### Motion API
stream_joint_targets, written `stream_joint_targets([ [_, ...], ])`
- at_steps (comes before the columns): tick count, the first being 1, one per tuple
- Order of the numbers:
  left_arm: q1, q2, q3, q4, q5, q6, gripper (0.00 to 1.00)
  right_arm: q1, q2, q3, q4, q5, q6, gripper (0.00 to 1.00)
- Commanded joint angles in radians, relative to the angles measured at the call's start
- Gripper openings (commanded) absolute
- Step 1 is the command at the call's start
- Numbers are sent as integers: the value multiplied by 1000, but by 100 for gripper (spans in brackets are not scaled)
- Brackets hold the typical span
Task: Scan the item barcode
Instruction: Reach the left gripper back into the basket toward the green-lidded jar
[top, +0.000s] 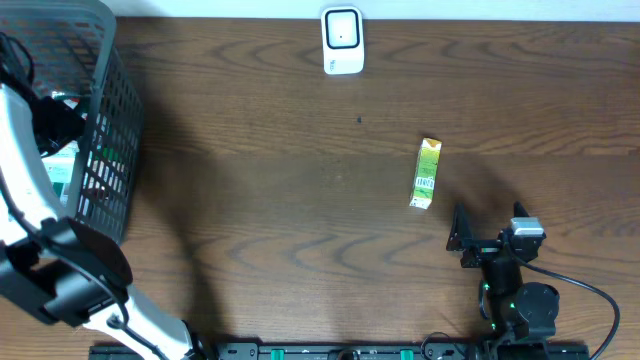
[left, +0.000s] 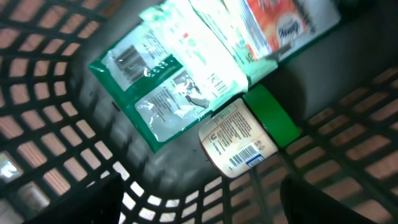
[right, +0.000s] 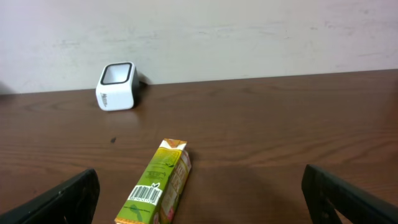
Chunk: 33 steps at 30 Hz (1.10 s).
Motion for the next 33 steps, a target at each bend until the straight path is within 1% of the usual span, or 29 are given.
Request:
stream_joint_targets([
  [1,-4,35,-7,-8,3,91,81,3,-5,-1,-4,-1,12,99],
  [2,-4,41,-7,-8,7,91,83,3,-5,-1,-4,-1,12,99],
  [3,-4,47,-7,-8,14,91,92,3,-5,-1,-4,-1,12,99],
  [4,-3,49,-7,-8,14,92,91,3,-5,-1,-4,-1,12,99],
  [5,-4,51,-7,-5,15,104,86,3,-5,-1,-4,-1,12,99],
  [7,-4,52,-7,10,38,172,81,3,-5,-1,-4,-1,12,99],
  [9,-3,52,-7,33,89,257,80,7,-5,-1,-4,-1,12,99],
  [12,-1,52,-7,64,152,353,82,20,-5,-1,-4,-1,12,99],
  [14,-1,52,-7,84,157,414,88,28,-5,-1,-4,-1,12,99],
  [18,-1,52,-7,98,157,507,93,32,-5,-1,-4,-1,12,99],
  [23,-1,56,-7,98,158,543,93,32,-5,-1,-4,-1,12,99],
  [27,4,73,-7,96,165,573,90,32,-5,-1,-4,-1,12,99],
  [30,21,94,-8,82,260,634,89,32,-5,-1,-4,-1,12,99],
  [33,43,110,-8,82,324,675,89,32,-5,-1,-4,-1,12,99],
])
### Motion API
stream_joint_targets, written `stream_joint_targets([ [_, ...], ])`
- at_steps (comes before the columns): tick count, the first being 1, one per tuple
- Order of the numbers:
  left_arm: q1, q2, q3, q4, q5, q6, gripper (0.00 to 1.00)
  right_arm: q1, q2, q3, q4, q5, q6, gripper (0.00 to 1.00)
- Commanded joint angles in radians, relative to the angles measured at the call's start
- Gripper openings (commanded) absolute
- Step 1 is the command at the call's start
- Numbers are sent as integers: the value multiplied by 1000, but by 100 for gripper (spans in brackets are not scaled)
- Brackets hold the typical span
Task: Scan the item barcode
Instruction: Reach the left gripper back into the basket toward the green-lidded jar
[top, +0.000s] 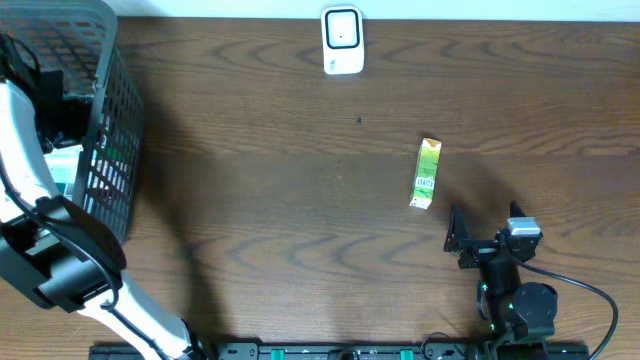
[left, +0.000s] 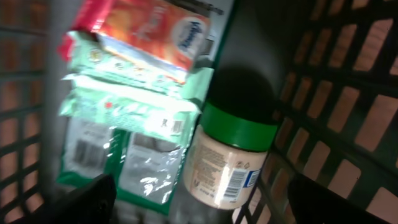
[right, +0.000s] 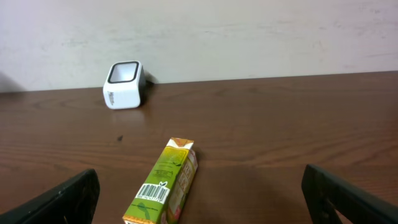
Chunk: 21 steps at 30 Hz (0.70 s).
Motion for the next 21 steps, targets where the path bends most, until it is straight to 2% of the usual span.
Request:
stream_joint_targets([
  [1,26,33,-8,-10,128,100,89,7,-5,-1,-4,-1,12,99],
  [7,77,35,-9,-11,274,222,89,7,-5,-1,-4,-1,12,99],
  [14,102,46,-29,-14,272,221,86,7,-5,-1,-4,-1,12,99],
  [21,103,56,-129,56,273,214,84,9,-5,-1,-4,-1,12,99],
])
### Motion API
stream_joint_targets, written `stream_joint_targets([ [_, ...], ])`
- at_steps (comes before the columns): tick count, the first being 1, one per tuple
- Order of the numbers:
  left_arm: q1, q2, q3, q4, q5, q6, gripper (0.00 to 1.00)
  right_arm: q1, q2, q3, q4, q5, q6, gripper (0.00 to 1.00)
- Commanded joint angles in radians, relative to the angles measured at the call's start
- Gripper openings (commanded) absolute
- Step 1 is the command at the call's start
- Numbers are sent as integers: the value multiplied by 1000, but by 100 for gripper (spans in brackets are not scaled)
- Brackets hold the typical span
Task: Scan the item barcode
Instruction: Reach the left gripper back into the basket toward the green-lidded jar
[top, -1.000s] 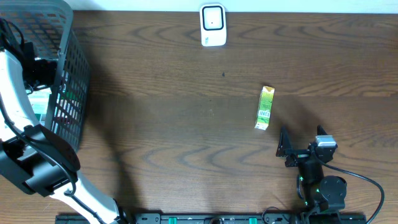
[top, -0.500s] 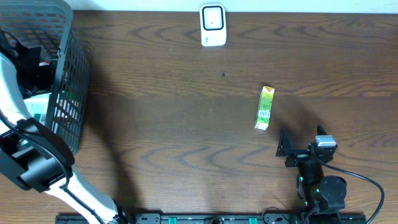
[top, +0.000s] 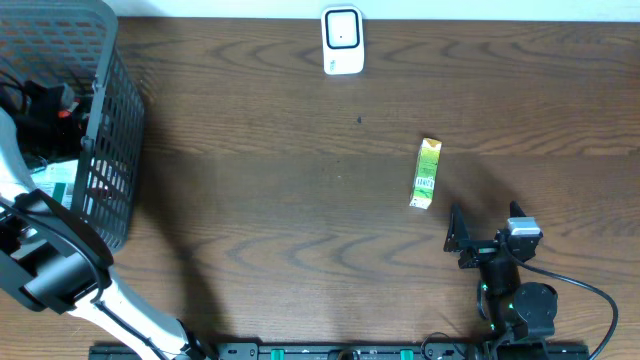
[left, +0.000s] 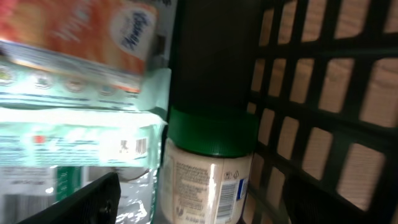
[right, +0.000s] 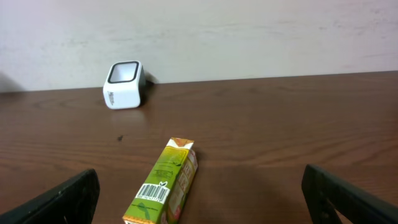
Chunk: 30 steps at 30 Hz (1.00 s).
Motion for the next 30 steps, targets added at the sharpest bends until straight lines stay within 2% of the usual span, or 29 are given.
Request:
stream_joint_targets([
  [1,2,23,-44,22,16,12,84,10,-5,-1,-4,-1,12,99],
  [12,1,45,-139,100,16,-18,83,11,-5,-1,-4,-1,12,99],
  [21,1,45,-176,163,8,-64,69,11,-5,-1,-4,-1,12,99],
  [30,1,45,-203,189,8,-109,69,11,-5,-1,-4,-1,12,99],
])
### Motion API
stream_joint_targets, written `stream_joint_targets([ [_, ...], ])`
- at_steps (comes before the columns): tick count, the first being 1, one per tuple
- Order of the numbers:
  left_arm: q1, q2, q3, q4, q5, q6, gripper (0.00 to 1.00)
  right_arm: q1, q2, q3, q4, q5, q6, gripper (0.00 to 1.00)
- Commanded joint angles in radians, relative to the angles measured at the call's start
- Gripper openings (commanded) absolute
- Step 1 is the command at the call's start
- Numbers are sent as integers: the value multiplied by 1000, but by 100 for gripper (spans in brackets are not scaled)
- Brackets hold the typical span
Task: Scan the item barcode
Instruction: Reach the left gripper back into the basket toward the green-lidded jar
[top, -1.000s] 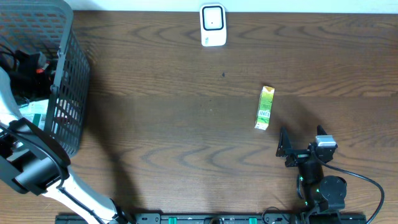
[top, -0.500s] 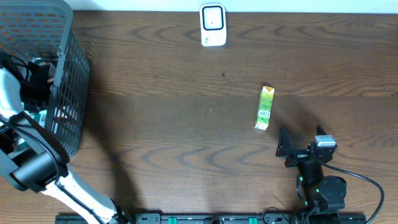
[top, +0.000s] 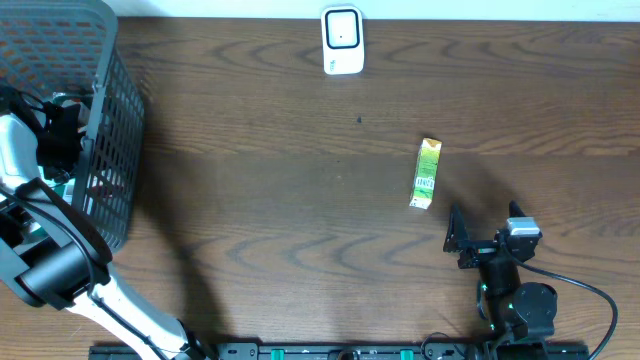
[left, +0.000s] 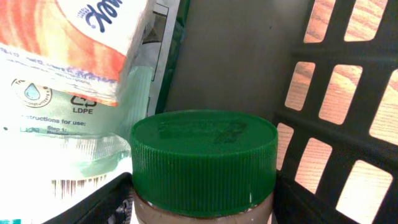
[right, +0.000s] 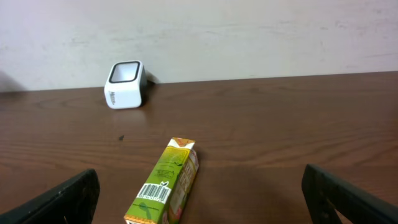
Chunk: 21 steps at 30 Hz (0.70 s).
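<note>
A jar with a green ribbed lid stands inside the dark mesh basket. My left gripper is down in the basket, open, with one finger on each side of the jar just below the lid. A white barcode scanner sits at the table's far edge, and it also shows as the scanner in the right wrist view. A green carton with its barcode facing up lies in front of my right gripper, which is open and holds nothing.
An orange packet and a white-green packet lie against the jar's left side. The basket wall is close on the jar's right. On the brown table, the carton lies left of and beyond the right gripper.
My left gripper has come closer to the jar: the green lid now fills the space between the fingers, where before the jar lay further ahead. The right arm and carton have not moved.
At first my left gripper looked down on the packets and the jar in the basket from higher up. Then the view had turned and the jar sat nearer the middle. Later it was centred ahead, and now it stands between the open fingers. The right gripper stayed open.
</note>
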Motion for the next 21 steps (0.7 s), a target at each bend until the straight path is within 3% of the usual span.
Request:
stream_joint_targets([
  [1,2,19,-26,3,-8,-21,69,7,-5,-1,-4,-1,12,99],
  [8,2,19,-36,9,-8,-32,75,7,-5,-1,-4,-1,12,99],
  [21,2,19,-95,55,-8,-32,75,7,-5,-1,-4,-1,12,99],
])
